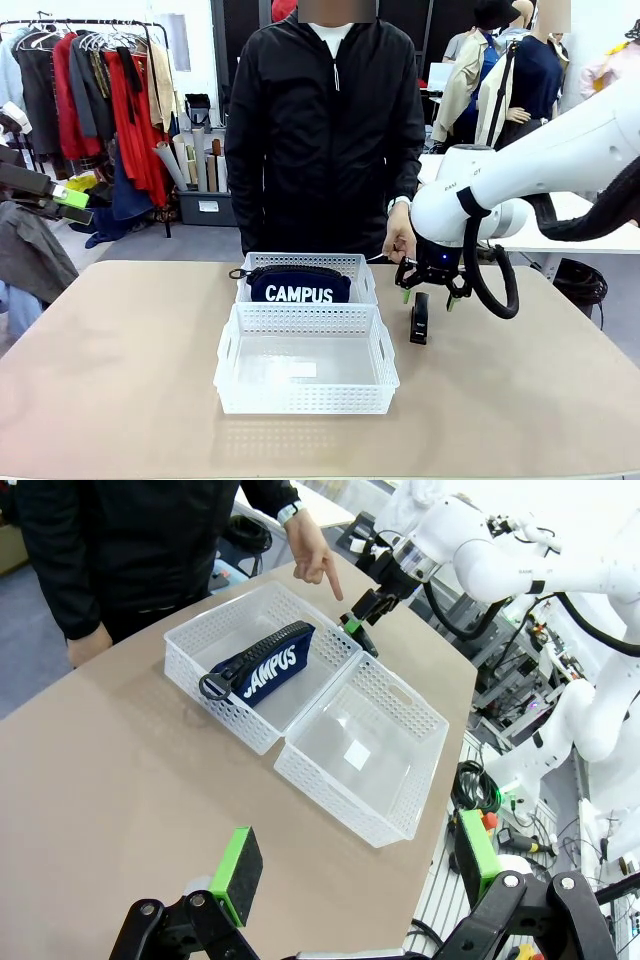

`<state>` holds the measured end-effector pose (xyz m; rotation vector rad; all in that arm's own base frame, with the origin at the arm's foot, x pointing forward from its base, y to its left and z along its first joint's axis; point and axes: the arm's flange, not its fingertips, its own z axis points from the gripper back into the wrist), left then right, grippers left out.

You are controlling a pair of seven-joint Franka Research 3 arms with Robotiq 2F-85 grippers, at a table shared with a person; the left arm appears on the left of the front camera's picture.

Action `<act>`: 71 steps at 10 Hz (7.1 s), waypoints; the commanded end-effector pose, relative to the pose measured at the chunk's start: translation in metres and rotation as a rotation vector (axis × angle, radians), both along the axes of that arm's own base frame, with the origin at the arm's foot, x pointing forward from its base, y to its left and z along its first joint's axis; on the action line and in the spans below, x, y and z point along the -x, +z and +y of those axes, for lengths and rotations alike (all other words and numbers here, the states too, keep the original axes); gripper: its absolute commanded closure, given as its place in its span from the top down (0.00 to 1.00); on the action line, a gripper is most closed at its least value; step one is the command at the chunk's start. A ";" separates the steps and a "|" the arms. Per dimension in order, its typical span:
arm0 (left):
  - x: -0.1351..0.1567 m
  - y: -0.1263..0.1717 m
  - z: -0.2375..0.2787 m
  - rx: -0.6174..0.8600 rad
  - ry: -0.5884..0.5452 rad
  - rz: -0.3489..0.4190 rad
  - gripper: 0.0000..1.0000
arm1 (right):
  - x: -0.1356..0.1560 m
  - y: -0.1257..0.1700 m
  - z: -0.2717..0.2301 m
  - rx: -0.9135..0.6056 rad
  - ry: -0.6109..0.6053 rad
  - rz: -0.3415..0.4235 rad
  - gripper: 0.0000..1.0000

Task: Distribute items into two baskets.
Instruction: Pick up the Stapler that the person points to, then place the picked Stapler into the Organizing basket as instructed by the person.

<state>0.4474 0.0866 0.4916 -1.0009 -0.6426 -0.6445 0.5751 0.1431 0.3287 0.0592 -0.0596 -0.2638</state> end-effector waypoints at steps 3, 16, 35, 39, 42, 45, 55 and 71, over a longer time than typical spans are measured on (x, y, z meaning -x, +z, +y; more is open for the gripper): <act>0.002 0.001 0.000 -0.001 0.001 -0.001 1.00 | -0.005 -0.014 0.009 0.067 -0.026 0.025 1.00; 0.002 0.001 0.000 -0.001 0.001 -0.001 1.00 | 0.005 -0.027 0.006 0.045 0.019 0.053 1.00; 0.002 0.001 0.000 -0.001 0.001 -0.001 1.00 | 0.005 -0.024 0.011 0.045 0.026 0.044 0.00; 0.002 0.001 0.000 -0.001 0.001 -0.001 1.00 | 0.034 0.017 0.008 0.172 0.190 0.044 0.00; 0.002 0.001 0.000 -0.001 0.001 -0.001 1.00 | 0.071 0.075 -0.009 0.184 0.456 0.076 0.00; 0.002 0.001 0.000 -0.001 0.001 -0.001 1.00 | 0.112 0.122 -0.015 0.235 0.702 0.140 0.00; 0.002 0.001 0.000 -0.001 0.001 -0.001 1.00 | 0.186 0.210 -0.037 0.215 1.135 -0.035 0.00; 0.002 0.001 0.000 -0.001 0.001 -0.001 1.00 | 0.185 0.213 -0.040 0.229 1.104 -0.015 0.00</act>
